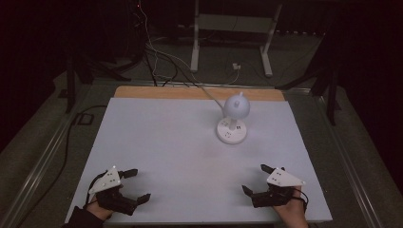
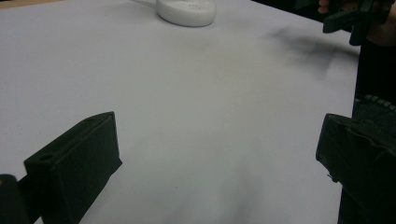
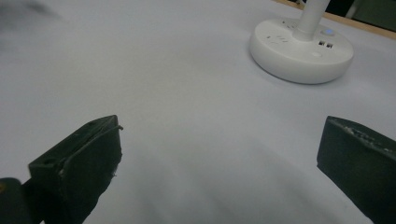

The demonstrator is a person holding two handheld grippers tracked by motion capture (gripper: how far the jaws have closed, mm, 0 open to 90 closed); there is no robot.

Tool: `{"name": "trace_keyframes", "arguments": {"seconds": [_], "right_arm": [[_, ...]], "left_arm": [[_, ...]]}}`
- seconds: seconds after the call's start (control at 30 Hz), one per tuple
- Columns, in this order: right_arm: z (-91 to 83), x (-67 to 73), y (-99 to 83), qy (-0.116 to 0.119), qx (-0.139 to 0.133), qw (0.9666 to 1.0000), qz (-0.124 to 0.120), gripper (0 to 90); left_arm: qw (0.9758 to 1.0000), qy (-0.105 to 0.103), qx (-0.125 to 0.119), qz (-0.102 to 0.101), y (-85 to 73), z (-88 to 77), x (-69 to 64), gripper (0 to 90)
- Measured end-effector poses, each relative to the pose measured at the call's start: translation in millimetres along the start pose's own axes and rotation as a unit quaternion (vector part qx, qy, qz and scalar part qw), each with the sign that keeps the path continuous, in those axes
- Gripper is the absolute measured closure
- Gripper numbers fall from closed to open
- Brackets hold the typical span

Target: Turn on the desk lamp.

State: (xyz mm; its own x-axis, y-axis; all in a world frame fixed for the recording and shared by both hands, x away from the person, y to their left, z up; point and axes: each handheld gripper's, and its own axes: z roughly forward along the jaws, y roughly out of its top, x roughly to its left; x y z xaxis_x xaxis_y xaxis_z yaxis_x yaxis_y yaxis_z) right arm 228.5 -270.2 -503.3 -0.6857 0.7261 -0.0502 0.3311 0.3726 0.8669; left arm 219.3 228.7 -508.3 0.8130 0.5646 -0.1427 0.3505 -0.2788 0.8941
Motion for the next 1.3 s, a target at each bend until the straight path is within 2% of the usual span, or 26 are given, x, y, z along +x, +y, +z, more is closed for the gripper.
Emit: {"name": "trace_keyframes", "arguments": {"seconds": [0.13, 0.3, 0.5, 0.73, 0.87, 0.9, 1.1, 1.2, 1.3], "right_arm": [[1.1, -0.9, 0.0, 0.013, 0.009, 0.9998, 0.009, 0.0], [3.9, 3.0, 0.0, 0.020, 0.021, 0.9996, -0.004, 0.0], [4.1, 4.1, 0.2, 0.033, 0.026, 0.9991, 0.007, 0.0], [4.5, 10.2, 2.9, 0.046, 0.038, 0.9982, -0.005, 0.0], [4.2, 12.9, 5.4, 0.054, 0.036, 0.9979, -0.005, 0.0], [3.6, 14.3, 7.2, 0.061, 0.037, 0.9974, 0.002, 0.0], [3.0, 17.7, 13.2, 0.075, 0.039, 0.9964, 0.006, 0.0], [2.6, 19.7, 19.3, 0.091, 0.035, 0.9950, 0.022, 0.4], [3.8, 22.7, 24.3, 0.097, 0.031, 0.9947, 0.017, 0.7]], "left_arm": [[1.0000, -0.001, -0.004, 0.000, 0.4, -0.3, 0.2, 0.2], [1.0000, 0.003, -0.006, -0.002, 0.5, -0.4, 0.9, 0.2], [1.0000, 0.005, -0.008, 0.002, 1.5, -1.2, 0.3, 0.2], [0.9997, 0.019, -0.012, 0.006, 2.6, -3.6, -1.1, 0.2], [0.9996, 0.018, -0.019, 0.004, 3.2, -5.4, -0.8, 0.2], [0.9997, 0.018, -0.018, 0.006, 3.3, -5.3, -0.9, 0.2], [0.9997, 0.019, -0.014, 0.007, 3.2, -4.3, -1.5, 0.2], [0.9997, 0.019, -0.016, 0.006, 3.6, -4.8, -1.2, 0.2], [0.9996, 0.019, -0.019, 0.006, 3.6, -5.5, -1.1, 0.2]]}}
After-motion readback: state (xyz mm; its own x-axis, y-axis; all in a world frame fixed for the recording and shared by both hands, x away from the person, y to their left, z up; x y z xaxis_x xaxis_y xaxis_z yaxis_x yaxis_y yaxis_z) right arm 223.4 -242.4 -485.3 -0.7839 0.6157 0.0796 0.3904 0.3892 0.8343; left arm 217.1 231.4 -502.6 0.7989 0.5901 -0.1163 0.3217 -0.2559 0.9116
